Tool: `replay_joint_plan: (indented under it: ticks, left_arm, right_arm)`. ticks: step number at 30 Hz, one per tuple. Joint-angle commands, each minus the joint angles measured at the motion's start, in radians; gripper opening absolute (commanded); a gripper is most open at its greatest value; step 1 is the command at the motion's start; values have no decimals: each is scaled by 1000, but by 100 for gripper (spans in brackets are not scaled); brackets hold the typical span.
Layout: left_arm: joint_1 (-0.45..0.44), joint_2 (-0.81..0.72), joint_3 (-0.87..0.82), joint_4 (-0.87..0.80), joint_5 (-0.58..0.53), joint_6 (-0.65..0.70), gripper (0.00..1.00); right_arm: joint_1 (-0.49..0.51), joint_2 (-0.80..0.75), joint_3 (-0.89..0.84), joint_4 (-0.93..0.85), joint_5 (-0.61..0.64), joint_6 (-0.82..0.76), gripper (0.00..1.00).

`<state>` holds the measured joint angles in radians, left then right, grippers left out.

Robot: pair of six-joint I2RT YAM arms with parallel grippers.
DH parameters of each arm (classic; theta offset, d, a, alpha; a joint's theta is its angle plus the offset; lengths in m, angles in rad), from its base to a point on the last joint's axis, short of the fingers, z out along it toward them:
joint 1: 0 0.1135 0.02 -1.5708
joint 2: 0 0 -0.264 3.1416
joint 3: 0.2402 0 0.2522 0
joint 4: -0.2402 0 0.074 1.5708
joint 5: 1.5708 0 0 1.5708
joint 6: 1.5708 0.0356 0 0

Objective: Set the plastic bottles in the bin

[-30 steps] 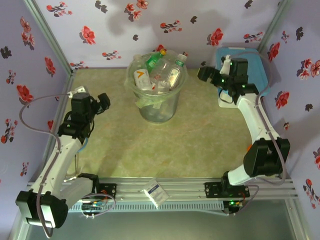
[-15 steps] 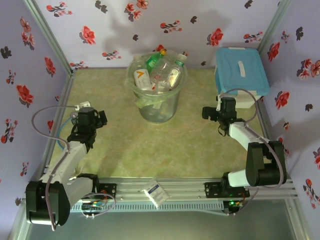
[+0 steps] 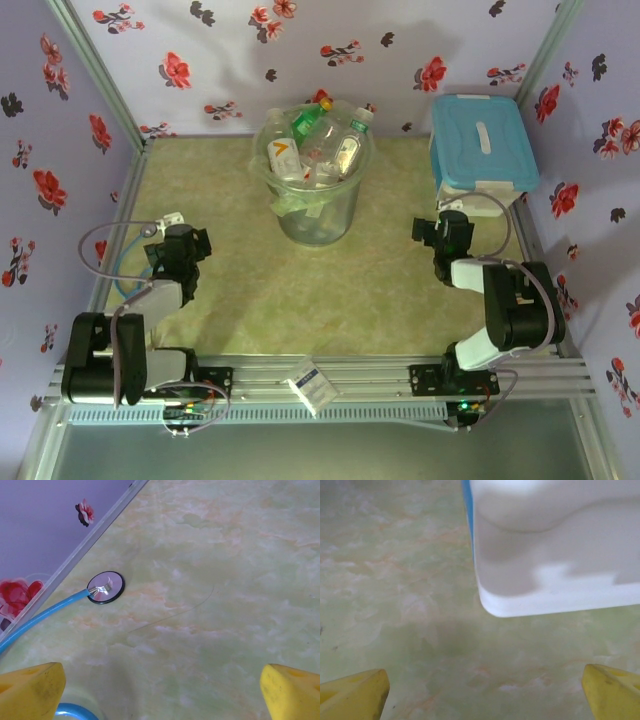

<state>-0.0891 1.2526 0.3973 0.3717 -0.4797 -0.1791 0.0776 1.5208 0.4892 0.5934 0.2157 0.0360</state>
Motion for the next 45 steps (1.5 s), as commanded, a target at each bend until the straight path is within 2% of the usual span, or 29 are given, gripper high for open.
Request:
replay_joint_plan:
  ticks: [1, 7, 9, 11, 12, 13, 15, 24, 25, 27, 28, 45]
  left_arm:
    - [10, 26, -23, 225, -42, 61, 100]
    - [10, 100, -14, 342, -13, 106, 100]
    - [10, 114, -19, 381, 1, 112, 100]
    - [12, 156, -49, 497, 19, 115, 100]
    - [12, 180, -56, 540, 28, 125, 100]
    - [11, 194, -53, 547, 38, 132, 100]
    - [11, 195, -47, 534, 39, 129, 100]
    - [9, 264, -34, 560, 111, 164, 100]
    - [12, 313, -29, 615, 116, 174, 100]
    - [18, 288, -21, 548, 131, 157, 100]
    - [22, 309, -30, 605, 133, 168, 100]
    - [22, 303, -26, 586, 136, 163, 100]
  right_arm:
    - [-13, -2, -36, 147, 40, 16, 99]
    - [-25, 8, -95, 252, 23, 31, 99]
    - [-34, 65, -121, 376, 17, 35, 99]
    - [-35, 24, -100, 263, 15, 41, 99]
    - [-35, 36, -106, 294, 14, 40, 99]
    - [-35, 50, -114, 338, 17, 38, 99]
    - [-35, 34, -102, 284, 17, 41, 99]
    - [-37, 39, -108, 304, 22, 41, 99]
    - [-37, 38, -107, 305, 22, 42, 99]
    - [-38, 40, -107, 304, 19, 42, 99]
    - [-37, 38, -107, 302, 20, 42, 99]
    - [-39, 40, -104, 299, 13, 44, 99]
